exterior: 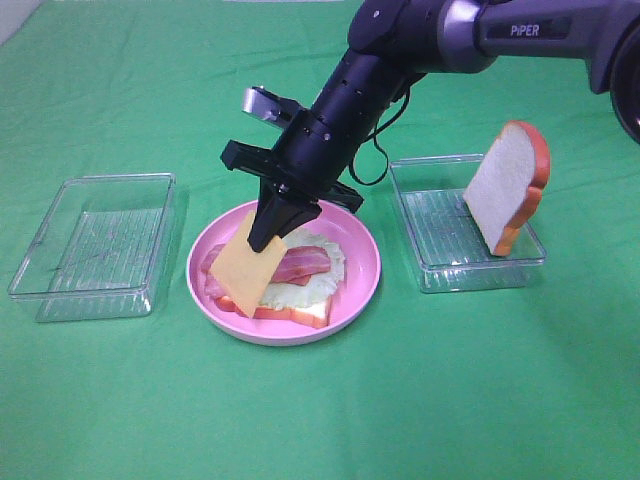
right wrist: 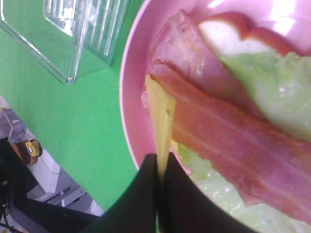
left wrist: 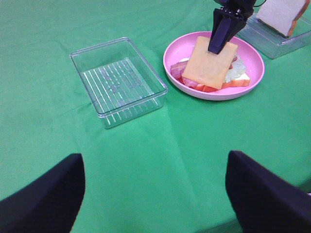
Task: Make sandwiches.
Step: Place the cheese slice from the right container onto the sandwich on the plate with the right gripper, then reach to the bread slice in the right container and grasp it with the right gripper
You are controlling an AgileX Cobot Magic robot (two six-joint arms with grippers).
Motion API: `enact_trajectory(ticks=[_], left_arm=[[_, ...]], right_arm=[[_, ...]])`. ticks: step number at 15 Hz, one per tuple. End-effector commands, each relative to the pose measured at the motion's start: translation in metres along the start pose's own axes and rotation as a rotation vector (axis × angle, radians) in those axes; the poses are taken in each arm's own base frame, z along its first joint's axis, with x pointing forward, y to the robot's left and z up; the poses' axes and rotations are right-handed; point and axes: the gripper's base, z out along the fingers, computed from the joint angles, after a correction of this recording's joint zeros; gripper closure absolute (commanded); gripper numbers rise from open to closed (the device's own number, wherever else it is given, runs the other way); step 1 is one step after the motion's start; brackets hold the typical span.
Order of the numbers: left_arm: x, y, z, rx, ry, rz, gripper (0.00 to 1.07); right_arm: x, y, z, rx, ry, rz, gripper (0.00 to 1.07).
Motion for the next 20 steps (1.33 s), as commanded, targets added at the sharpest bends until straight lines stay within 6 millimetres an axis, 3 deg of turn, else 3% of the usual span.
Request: enact_trajectory(ticks=[1,3,5,9,11,12,16,18,20], left_arm=[[0.001,0.000,-0.002,0.010,-0.024,-0.003,0.31],[0.001,0.000,-0.002,0.010,-0.024,-0.003,0.31],[0.001,0.000,-0.002,0.010,-0.024,-0.003,0.31],[0.001,0.000,-0.002,0.010,-0.024,-0.003,0.31],[0.001,0.000,-0.002,0.010,-0.024,-0.003,0.31],[0.001,0.000,-0.002,0.010,-0.024,-0.003,0.31],[0.001,0.000,-0.002,0.010,-0.024,-0.003,0.31],[0.001,0.000,-0.002,0.010,-0.024,-0.003,0.31],[0.001,0.000,-0.002,0.010,-0.024,-0.003,0.31]], right_arm=[[-0.001,-0.004,0.003,0.048,-0.011,0.010,1.03],[-0.002,-0.006,0.002,0.077,-0.030,0.004,0.89],[-0.004,-0.008,-0.001,0.124,-0.051,-0.007,0.66],[-0.004,-0.011,-0.019,0.280,-0.105,-0.023,0.44],[-0.001,-0.007,-0.037,0.374,-0.135,-0.044,0.43],[0.003,0.001,-0.059,0.447,-0.161,-0.073,0.43],[0.012,0.020,-0.111,0.636,-0.261,-0.115,0.43],[0.019,0.018,-0.140,0.686,-0.312,-0.082,0.43],[0.026,0.002,-0.166,0.671,-0.342,-0.009,0.42]])
